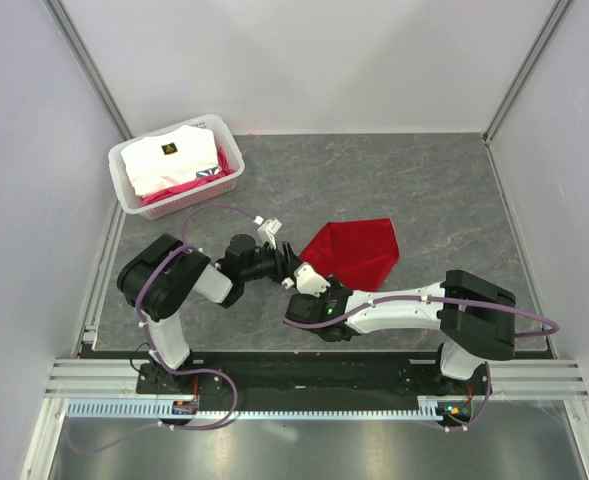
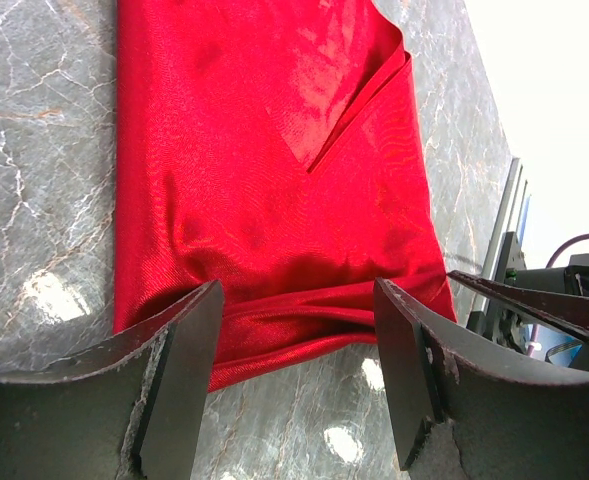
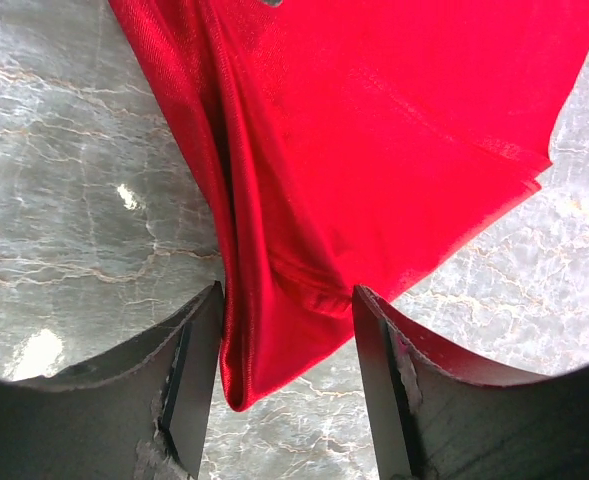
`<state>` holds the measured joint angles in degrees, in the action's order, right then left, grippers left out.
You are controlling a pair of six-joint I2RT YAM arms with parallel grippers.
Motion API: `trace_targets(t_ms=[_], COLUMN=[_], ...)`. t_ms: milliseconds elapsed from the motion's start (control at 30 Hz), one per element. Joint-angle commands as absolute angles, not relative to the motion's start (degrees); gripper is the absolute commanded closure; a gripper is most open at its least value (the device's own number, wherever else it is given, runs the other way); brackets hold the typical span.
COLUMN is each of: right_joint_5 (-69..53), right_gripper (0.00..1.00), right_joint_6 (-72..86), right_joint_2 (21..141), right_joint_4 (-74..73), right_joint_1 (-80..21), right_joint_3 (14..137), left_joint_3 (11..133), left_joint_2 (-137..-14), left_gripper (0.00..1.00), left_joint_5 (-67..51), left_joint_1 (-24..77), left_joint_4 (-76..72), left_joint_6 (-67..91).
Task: Fold the napkin, place the utensils inside, and roll it up
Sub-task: Roll the napkin with the utensil
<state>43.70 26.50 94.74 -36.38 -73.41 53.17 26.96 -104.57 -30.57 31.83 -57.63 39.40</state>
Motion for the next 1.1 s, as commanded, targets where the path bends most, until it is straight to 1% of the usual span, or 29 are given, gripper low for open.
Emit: trace_targets(t_ms=[0,167,267,300,333,400,433,500,533,600,633,833,967,1067], right_joint_5=[46.1,45.9,45.5,45.1,44.9,43.6,43.0,41.6,39.4,37.4,35.3,25.0,12.7,6.9], right_gripper=[0.37,0.33,0.33,0.35,0.41,0.47,0.53,0.57,0.61,0.66,0.7,0.82,0.88,0.94], right_joint_6=[27.0,25.1,24.3,24.1,24.1,24.1,24.2,24.1,24.1,24.0,23.9,21.6,19.7,18.5], right_joint_2=[95.2,96.3,97.0,97.1,97.1,96.7,96.6,96.2,96.2,96.1,96.1,93.7,90.6,88.3], right_joint_4=[-37.3,-36.2,-35.8,-35.7,-35.6,-35.5,-35.6,-35.6,-35.4,-35.1,-34.7,-31.2,-28.1,-25.3], right_joint_1=[-73.7,-73.7,-73.5,-73.4,-73.2,-73.0,-72.8,-72.3,-71.8,-71.1,-70.4,-65.5,-61.1,-58.3], right_joint_3=[55.2,55.5,55.6,55.5,55.5,55.5,55.3,55.1,54.9,54.4,54.1,51.1,48.0,45.6], left_joint_3=[27.1,27.2,27.2,27.2,27.2,27.2,27.2,27.2,27.2,27.2,27.2,27.8,28.5,29.4], left_joint_2=[-105.2,-105.3,-105.4,-105.3,-105.3,-105.3,-105.3,-105.2,-105.1,-104.7,-104.6,-103.4,-102.2,-98.8], left_gripper=[0.3,0.3,0.3,0.3,0.3,0.3,0.3,0.3,0.3,0.3,0.3,0.3,0.3,0.28], left_joint_5=[-28.9,-29.2,-29.4,-29.4,-29.4,-29.4,-29.4,-29.5,-29.7,-29.8,-29.9,-30.0,-30.1,-29.8], left_joint_1=[31.6,31.6,31.6,31.6,31.6,31.6,31.6,31.6,31.6,31.6,31.6,31.6,31.6,31.6], left_joint_4=[-51.7,-51.6,-51.5,-51.5,-51.5,-51.4,-51.4,-51.4,-51.3,-51.1,-50.8,-49.2,-48.1,-45.7], left_joint_6=[36.7,36.6,36.6,36.6,36.6,36.6,36.6,36.7,36.7,36.7,36.6,35.9,35.7,35.3])
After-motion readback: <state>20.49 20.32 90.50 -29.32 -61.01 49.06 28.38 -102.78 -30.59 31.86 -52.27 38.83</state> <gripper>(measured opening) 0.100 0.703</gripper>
